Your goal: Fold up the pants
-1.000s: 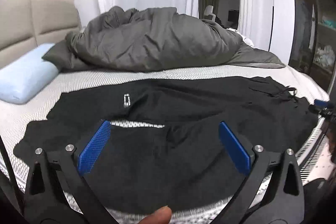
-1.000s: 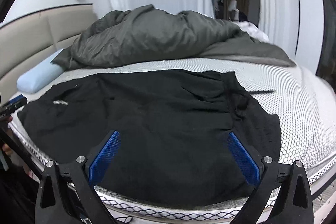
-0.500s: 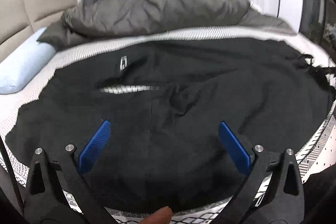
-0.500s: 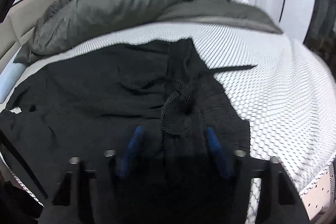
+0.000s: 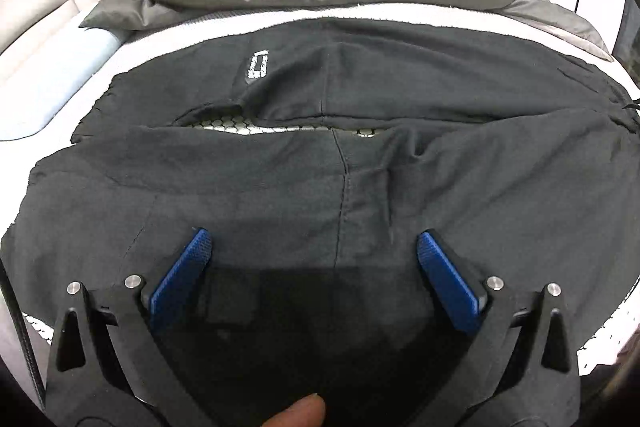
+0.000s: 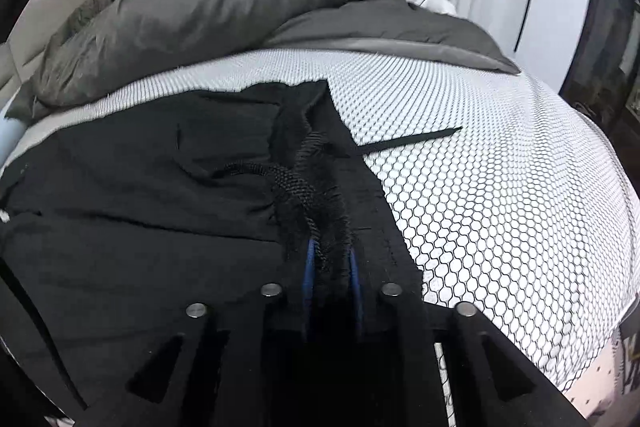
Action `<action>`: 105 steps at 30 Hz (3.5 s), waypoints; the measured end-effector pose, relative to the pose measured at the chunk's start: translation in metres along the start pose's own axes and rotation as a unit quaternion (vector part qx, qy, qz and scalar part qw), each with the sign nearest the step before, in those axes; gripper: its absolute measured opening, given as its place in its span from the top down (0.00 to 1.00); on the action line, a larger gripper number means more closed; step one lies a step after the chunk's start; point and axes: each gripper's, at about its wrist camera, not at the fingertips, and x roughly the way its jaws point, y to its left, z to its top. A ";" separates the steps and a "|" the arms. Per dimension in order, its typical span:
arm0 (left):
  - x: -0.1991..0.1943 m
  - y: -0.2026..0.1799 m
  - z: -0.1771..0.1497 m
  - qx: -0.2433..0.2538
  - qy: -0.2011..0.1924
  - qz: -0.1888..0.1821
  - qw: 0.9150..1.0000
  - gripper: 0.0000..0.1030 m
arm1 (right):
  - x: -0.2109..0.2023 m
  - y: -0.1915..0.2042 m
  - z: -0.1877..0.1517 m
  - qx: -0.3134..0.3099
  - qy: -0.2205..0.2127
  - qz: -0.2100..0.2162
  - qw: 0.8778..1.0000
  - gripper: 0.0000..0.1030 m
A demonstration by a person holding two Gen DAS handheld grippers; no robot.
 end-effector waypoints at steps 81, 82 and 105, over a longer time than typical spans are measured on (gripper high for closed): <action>0.048 -0.057 0.069 0.034 0.046 -0.118 0.991 0.01 | 0.031 0.237 -0.004 -0.152 0.018 0.120 0.981 0.62; 0.047 -0.051 0.068 0.037 0.045 -0.114 0.992 0.01 | 0.030 0.219 -0.005 -0.125 0.020 0.119 0.985 0.62; 0.005 0.270 -0.022 -0.085 0.018 -0.040 0.995 0.02 | -0.001 0.199 -0.040 -0.101 -0.009 0.144 0.984 0.08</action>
